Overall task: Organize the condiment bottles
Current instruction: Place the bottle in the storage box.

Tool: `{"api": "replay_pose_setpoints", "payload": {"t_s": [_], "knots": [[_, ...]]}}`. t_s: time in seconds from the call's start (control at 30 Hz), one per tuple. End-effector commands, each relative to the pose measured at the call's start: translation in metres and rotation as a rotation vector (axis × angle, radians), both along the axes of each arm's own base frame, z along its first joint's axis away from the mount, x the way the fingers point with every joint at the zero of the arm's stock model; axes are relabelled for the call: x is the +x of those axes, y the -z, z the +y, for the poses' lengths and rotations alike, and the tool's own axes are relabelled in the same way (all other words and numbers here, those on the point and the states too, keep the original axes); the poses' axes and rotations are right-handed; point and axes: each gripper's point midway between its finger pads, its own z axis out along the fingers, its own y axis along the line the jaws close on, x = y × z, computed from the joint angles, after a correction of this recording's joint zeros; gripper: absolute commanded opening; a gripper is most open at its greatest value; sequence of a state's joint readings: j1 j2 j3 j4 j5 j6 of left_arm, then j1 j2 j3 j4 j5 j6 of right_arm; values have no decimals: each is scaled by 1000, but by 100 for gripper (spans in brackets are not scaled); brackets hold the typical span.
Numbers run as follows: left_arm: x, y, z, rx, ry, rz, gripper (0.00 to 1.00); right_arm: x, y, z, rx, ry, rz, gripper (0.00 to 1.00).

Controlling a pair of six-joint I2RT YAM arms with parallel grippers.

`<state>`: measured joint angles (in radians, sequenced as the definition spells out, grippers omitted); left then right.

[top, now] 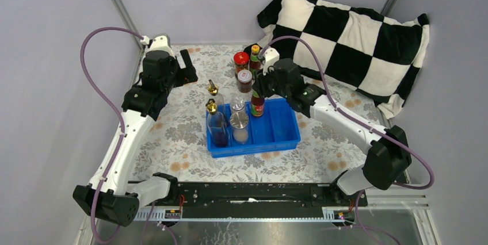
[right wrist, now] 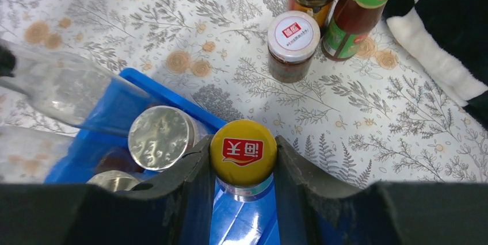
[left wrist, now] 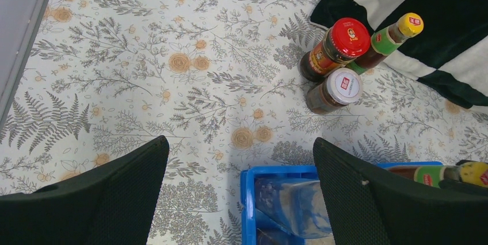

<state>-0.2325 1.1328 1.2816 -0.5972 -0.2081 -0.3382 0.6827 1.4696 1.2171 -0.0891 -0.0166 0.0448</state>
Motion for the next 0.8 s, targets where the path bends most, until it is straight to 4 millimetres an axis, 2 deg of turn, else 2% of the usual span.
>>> {"api": "replay_pose_setpoints", "payload": {"t_s": [0.0,0.1,0.5,0.77], "knots": [[-1,1,4,-2,-11,-8,99,27,-21,8,43,59,-140,21],[0,2,4,-2,-9,-6,99,31,-11,8,17,65,-133,21],[-1,4,5,2,-11,-7,99,30,8,9,7,63,-114,21],[-3,5,5,1,-11,-6,99,23,15,7,-31,45,-71,32]]}}
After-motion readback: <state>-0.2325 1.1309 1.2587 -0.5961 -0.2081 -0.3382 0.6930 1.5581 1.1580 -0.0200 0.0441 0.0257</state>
